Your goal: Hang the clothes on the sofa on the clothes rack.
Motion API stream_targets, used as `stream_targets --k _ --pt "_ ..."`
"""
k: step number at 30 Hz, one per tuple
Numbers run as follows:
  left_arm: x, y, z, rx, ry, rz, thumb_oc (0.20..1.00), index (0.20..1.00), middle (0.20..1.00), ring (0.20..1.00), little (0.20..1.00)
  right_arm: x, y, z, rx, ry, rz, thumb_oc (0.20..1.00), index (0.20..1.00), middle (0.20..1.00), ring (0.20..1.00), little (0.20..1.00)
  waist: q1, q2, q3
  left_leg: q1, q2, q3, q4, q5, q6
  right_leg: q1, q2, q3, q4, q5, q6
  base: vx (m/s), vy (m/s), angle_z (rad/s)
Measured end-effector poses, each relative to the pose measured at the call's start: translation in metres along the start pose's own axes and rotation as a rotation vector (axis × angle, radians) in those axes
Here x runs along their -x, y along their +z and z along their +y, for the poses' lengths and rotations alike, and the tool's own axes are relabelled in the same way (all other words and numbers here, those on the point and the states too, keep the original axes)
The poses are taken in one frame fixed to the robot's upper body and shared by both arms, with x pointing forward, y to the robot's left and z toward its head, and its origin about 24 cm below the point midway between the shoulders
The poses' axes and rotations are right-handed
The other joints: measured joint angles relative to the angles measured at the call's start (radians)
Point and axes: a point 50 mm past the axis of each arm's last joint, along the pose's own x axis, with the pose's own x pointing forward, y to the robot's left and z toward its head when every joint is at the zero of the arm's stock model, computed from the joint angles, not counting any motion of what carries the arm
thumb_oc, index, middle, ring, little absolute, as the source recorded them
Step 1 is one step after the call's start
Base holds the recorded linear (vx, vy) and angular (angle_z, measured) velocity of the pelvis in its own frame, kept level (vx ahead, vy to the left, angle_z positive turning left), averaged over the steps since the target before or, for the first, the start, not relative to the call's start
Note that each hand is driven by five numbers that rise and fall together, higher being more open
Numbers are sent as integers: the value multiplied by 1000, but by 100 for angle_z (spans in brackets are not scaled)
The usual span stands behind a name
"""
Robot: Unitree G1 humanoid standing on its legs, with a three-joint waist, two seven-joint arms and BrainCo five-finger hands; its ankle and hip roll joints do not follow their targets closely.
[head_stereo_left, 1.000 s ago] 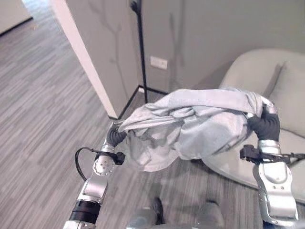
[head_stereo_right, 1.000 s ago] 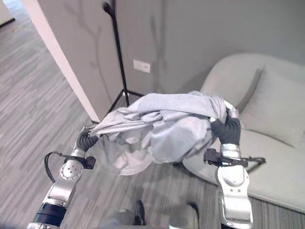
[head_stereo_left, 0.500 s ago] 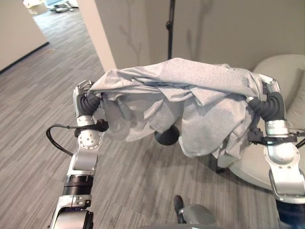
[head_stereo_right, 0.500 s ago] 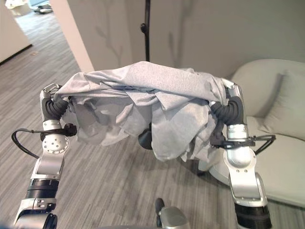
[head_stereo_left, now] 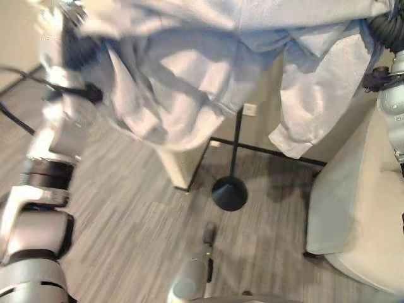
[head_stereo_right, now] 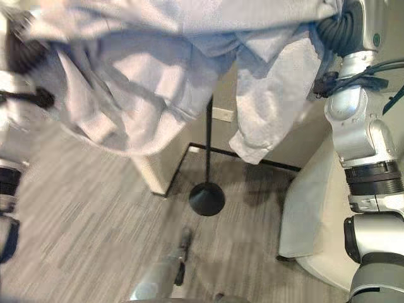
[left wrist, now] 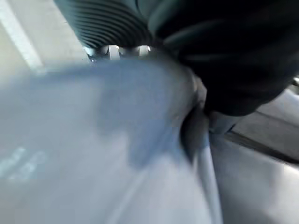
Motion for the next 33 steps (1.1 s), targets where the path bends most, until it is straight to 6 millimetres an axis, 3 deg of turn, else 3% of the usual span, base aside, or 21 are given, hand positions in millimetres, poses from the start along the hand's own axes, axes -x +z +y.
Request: stream_targets --k 1,2,3,4,7,8,9,10,13,14,16,17,18,19,21,25,28,29,30,31,33 --pt "-3 -1 -8 -16 -34 23 200 200 200 200 200 -12 3 -4 20 -17 -11 200 200 200 200 200 -18 2 -6 37 -33 12 -22 21 -6 -10 -37 -18 55 1 10 202 120 -50" --pt "-5 2 -7 -1 4 16 200 200 200 200 200 -19 5 -8 20 -40 -12 200 200 200 200 200 -20 6 -16 65 -58 17 -43 51 28 -29 -58 -25 85 -3 22 260 197 -30" --pt "-10 16 -3 29 64 -48 200 200 200 200 200 -19 -1 -9 32 -28 6 200 200 200 200 200 -13 -11 -27 87 -94 6 -57 53 39 -23 -72 -30 87 -5 30 214 147 7" --pt "-5 35 -17 42 9 -160 200 200 200 200 200 -20 -15 -7 84 11 58 200 200 200 200 200 14 -17 -33 131 -126 -3 -94 50 44 -20 -85 -54 128 -18 38 183 137 55" --pt "-17 73 -25 32 -79 -332 200 200 200 200 200 -33 -17 16 157 134 81 200 200 200 200 200 63 7 -47 161 -137 3 -132 31 42 -103 -81 -53 175 -3 66 110 124 43" --pt "-19 74 -28 40 -91 -316 200 200 200 200 200 -37 -21 18 191 154 93 200 200 200 200 200 54 0 -49 149 -134 42 -103 -39 -22 -125 -97 -50 172 27 55 98 167 35" --pt "-24 71 -26 41 -90 -288 200 200 200 200 200 -41 -24 16 210 156 115 200 200 200 200 200 43 -32 -63 80 -141 68 29 -50 75 -125 -140 12 160 23 69 91 107 -2" --pt "-25 63 -23 61 -74 -238 200 200 200 200 200 -43 -27 12 182 124 143 200 200 200 200 200 54 -6 -69 90 -122 77 19 -67 113 -141 -135 8 164 13 93 77 92 -35" --pt "3 35 -31 172 -65 -63 200 200 200 200 200 -6 -43 20 72 112 204 200 200 200 200 200 29 35 -94 126 -122 93 -58 -33 65 -144 -137 -30 157 25 80 65 42 -37" --pt "59 -2 -42 234 -101 133 200 200 200 200 200 52 -75 17 96 147 290 200 200 200 200 200 11 55 -108 139 -127 101 -86 -28 58 -160 -114 -32 146 25 80 53 18 -24" --pt "141 -53 -61 197 -220 450 200 200 200 200 200 116 -121 11 214 242 483 200 200 200 200 200 -5 62 -110 138 -138 112 -103 -31 59 -169 -97 -46 129 18 66 13 -4 -15" --pt "189 -65 -65 209 -266 593 200 200 200 200 200 153 -134 3 227 252 571 200 200 200 200 200 -18 49 -109 121 -132 146 -85 -109 -7 -167 -93 -52 92 40 36 -11 -23 -10" --pt "228 -74 -63 192 -310 709 200 200 200 200 200 186 -139 2 235 273 647 200 200 200 200 200 -17 -9 -103 51 -106 97 88 -121 172 -153 -146 6 65 2 93 -8 -37 -21" --pt "245 -74 -73 193 -379 768 200 200 200 200 200 194 -139 6 223 276 673 200 200 200 200 200 -24 -18 -100 76 -138 90 49 -106 126 -144 -169 -29 44 3 103 -38 -51 -21" --pt "266 -35 -80 349 -421 723 200 200 200 200 200 236 -137 -5 216 253 753 200 200 200 200 200 -19 -11 -102 134 -136 72 -71 -40 116 -141 -160 -52 25 25 73 -41 -49 2" --pt "299 -16 -112 403 -646 756 200 200 200 200 200 253 -123 29 131 397 742 200 200 200 200 200 -33 -12 -116 135 -131 59 -102 -14 80 -144 -155 -49 12 26 79 -29 -50 9" --pt "311 -8 -121 442 -716 785 200 200 200 200 200 245 -108 50 35 436 695 200 200 200 200 200 -34 -11 -123 133 -120 59 -132 5 80 -138 -148 -48 -25 26 82 -20 -46 -1" --pt "310 -7 -122 456 -716 789 200 200 200 200 200 240 -104 55 14 436 679 420 420 420 420 420 -34 -11 -124 133 -116 58 -144 17 77 -135 -143 -51 -38 30 89 -32 -32 1" --pt "311 -4 -123 470 -722 792 555 555 555 555 555 236 -100 58 -9 436 662 1000 1000 1000 1000 1000 -33 -9 -126 132 -109 56 -153 28 77 -135 -136 -53 -46 33 94 -16 -25 4" --pt "317 1 -126 510 -737 820 1000 1000 1000 1000 1000 231 -96 61 -36 434 646 1000 1000 1000 1000 1000 -26 -8 -126 130 -93 54 -155 33 70 -134 -120 -55 -51 33 95 -36 -17 2" --pt "341 7 -128 571 -783 912 1000 1000 1000 1000 1000 223 -94 61 -54 419 632 1000 1000 1000 1000 1000 -17 -3 -131 120 -68 52 -159 41 58 -143 -94 -56 -52 32 92 0 0 0"
